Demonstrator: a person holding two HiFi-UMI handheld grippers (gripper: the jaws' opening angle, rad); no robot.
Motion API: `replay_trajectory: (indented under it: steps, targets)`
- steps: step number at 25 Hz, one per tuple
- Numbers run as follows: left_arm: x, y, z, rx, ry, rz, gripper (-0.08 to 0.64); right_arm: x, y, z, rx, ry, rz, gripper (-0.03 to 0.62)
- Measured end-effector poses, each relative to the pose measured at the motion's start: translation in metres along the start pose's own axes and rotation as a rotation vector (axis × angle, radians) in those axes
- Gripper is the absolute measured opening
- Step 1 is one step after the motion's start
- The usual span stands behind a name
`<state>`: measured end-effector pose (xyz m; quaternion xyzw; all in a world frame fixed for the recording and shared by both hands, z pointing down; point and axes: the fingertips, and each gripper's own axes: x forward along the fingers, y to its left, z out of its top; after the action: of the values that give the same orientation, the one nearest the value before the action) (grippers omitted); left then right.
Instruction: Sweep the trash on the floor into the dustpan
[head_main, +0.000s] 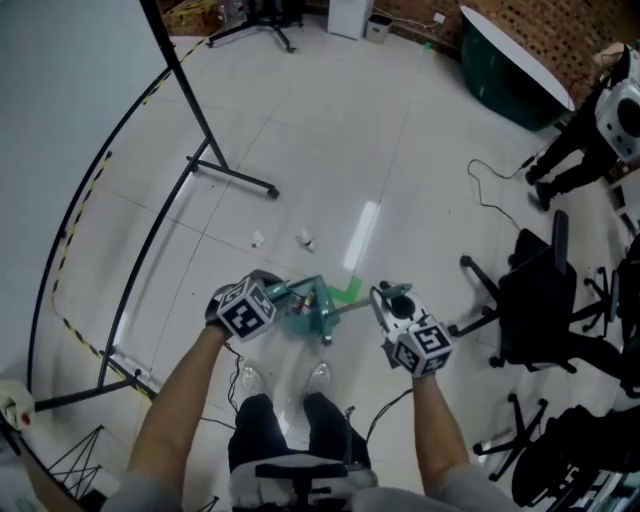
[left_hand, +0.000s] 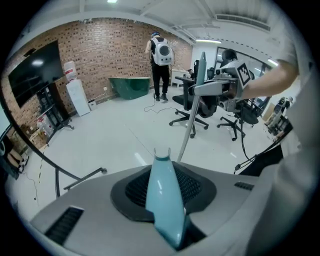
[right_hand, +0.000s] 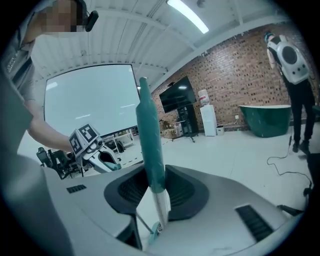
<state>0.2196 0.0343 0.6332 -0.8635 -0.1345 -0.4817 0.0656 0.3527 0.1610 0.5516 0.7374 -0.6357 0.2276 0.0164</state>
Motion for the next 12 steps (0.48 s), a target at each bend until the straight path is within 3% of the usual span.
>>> replay_trajectory:
  steps: [7, 12]
  targets:
    - [-0.045, 0.049, -0.036, -0.088, -0.065, 0.05, 0.11, 0.037, 0.017, 0.062, -0.12, -0.046, -0.021, 0.098]
    - [-0.075, 0.088, -0.061, -0.099, -0.07, 0.064, 0.11, 0.074, 0.036, 0.085, -0.146, -0.024, -0.064, 0.098]
